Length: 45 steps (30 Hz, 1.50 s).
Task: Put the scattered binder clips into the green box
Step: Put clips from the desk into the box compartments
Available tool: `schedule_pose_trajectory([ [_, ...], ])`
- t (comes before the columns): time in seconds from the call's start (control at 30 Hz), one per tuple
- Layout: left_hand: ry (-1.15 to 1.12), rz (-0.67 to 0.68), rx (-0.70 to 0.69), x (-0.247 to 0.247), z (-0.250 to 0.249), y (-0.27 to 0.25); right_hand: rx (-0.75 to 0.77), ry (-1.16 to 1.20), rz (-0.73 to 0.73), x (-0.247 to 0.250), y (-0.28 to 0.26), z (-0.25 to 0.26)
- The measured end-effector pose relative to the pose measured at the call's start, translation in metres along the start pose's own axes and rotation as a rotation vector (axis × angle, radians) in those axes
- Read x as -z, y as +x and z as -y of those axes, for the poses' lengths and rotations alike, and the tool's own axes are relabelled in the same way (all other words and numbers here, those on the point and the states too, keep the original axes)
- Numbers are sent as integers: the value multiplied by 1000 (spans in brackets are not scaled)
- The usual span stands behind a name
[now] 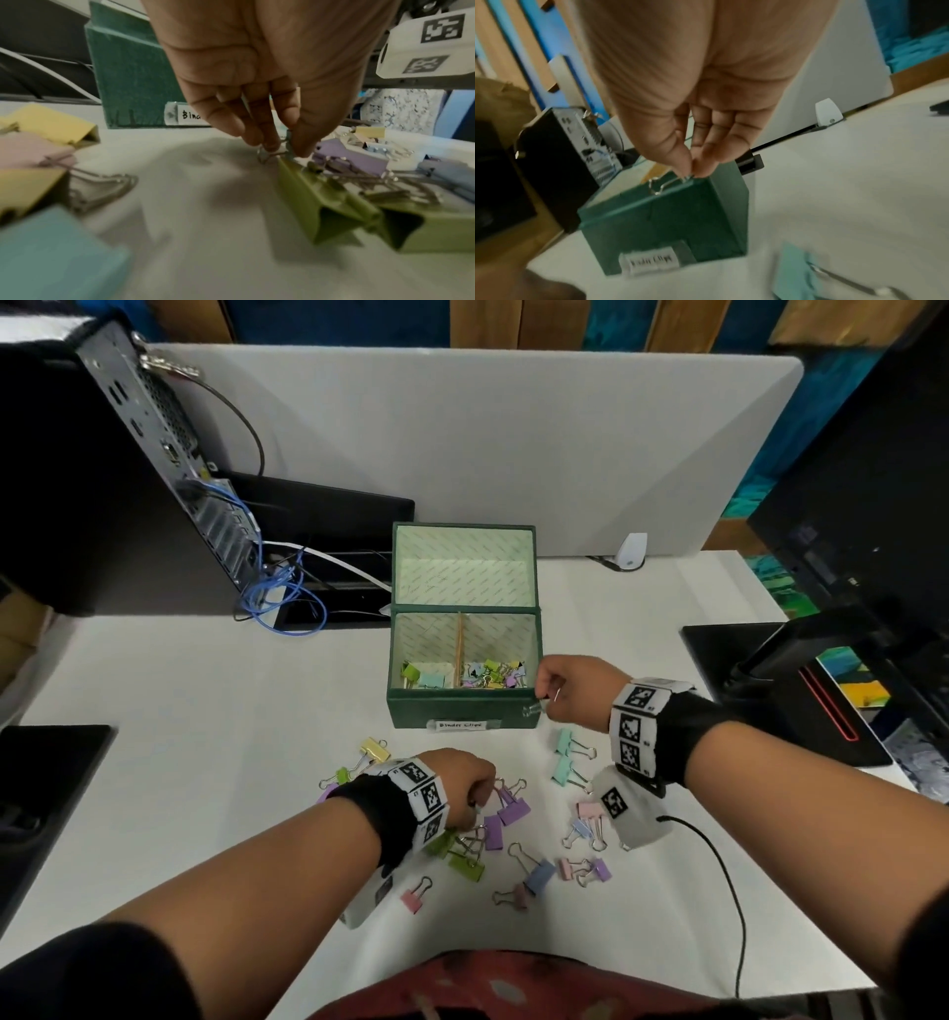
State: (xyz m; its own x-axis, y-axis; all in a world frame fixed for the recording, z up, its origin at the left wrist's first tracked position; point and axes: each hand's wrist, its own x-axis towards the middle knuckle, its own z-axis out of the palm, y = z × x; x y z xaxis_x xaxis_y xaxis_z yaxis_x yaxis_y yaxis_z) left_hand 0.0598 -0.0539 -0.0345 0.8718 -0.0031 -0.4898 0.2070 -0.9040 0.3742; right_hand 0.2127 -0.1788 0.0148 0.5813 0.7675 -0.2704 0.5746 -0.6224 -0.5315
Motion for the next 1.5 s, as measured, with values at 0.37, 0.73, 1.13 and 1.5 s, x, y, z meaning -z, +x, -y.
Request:
schedule_pose_trajectory([
  [0.37,-322,-393,36,60,10,-7,15,263,-180,8,14,8],
  [0.73,-445,-550,143,94,-6,18,-2,-138,87,-12,-33,-19],
  [1.13,-129,-332,-74,31,-15,-1,-121,-310,163,-37,-46,-47],
  [1.5,175,77,-46,-8,-23,4,-154,-407,240,-47,-34,-38],
])
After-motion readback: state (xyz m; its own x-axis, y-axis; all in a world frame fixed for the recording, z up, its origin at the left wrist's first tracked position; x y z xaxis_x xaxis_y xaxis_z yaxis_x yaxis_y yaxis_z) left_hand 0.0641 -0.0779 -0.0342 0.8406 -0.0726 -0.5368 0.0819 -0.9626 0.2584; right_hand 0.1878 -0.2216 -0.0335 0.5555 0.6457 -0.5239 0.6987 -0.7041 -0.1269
